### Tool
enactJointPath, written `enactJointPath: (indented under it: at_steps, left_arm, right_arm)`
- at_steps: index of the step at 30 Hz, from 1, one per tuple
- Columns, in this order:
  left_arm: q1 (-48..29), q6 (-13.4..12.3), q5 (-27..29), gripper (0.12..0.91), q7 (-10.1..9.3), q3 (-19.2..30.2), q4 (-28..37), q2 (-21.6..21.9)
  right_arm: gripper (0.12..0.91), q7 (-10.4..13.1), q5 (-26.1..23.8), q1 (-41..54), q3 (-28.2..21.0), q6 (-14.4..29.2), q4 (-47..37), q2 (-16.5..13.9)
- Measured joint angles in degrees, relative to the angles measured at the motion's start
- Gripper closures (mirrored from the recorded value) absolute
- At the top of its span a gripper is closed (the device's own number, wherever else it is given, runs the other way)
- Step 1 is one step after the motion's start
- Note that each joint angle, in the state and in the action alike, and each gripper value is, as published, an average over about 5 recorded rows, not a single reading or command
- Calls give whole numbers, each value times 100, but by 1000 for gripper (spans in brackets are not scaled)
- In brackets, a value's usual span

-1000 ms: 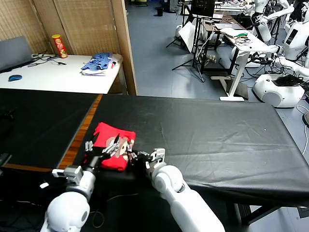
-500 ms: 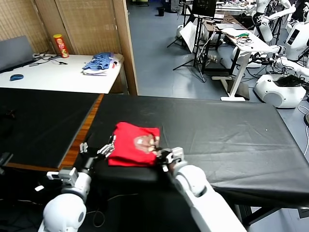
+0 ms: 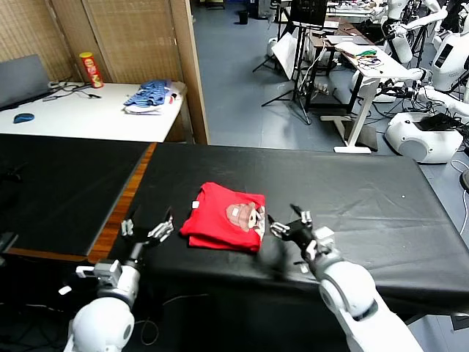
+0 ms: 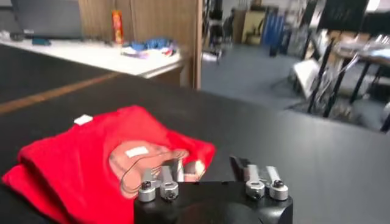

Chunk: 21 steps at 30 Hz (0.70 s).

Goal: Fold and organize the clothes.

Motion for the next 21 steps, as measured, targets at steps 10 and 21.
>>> enactJointPath:
  at_steps: [10,21]
  left_arm:
    - [598,-151,-12,232,-275,51,-278,157]
    - [2024,-610,223,232,-477,78,-668,134]
  right_arm:
    - [227,553,-642,-1602,573,1818,578,-14]
    - [227,823,-1479,-3516,690,2962,1032,72]
